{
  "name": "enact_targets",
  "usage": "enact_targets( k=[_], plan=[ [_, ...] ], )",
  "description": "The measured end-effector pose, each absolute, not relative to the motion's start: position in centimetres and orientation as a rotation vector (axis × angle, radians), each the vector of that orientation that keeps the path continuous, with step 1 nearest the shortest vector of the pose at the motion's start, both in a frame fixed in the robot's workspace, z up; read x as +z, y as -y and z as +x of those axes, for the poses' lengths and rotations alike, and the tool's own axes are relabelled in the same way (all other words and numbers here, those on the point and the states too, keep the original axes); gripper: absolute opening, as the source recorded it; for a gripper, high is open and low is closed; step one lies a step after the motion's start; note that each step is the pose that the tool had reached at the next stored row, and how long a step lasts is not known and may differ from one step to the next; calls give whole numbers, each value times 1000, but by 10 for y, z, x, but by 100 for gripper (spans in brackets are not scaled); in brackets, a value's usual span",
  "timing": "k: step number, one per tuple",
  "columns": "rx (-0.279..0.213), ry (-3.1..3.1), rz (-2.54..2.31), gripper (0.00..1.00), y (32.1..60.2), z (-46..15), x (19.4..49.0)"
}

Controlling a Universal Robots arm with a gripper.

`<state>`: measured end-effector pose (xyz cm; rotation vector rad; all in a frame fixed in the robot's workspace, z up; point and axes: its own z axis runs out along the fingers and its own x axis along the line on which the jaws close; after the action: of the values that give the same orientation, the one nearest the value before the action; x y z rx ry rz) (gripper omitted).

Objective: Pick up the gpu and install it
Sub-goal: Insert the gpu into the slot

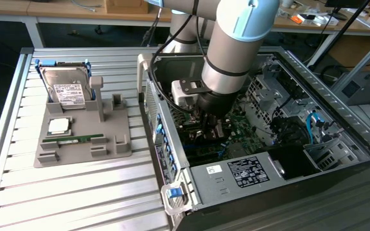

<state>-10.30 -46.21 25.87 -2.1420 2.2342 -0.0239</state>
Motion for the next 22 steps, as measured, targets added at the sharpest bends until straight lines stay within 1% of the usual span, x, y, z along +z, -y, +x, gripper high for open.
enact_targets(
  k=[22],
  plan=[
    [-24,-2225,-2152,27,462,-102,257]
  ],
)
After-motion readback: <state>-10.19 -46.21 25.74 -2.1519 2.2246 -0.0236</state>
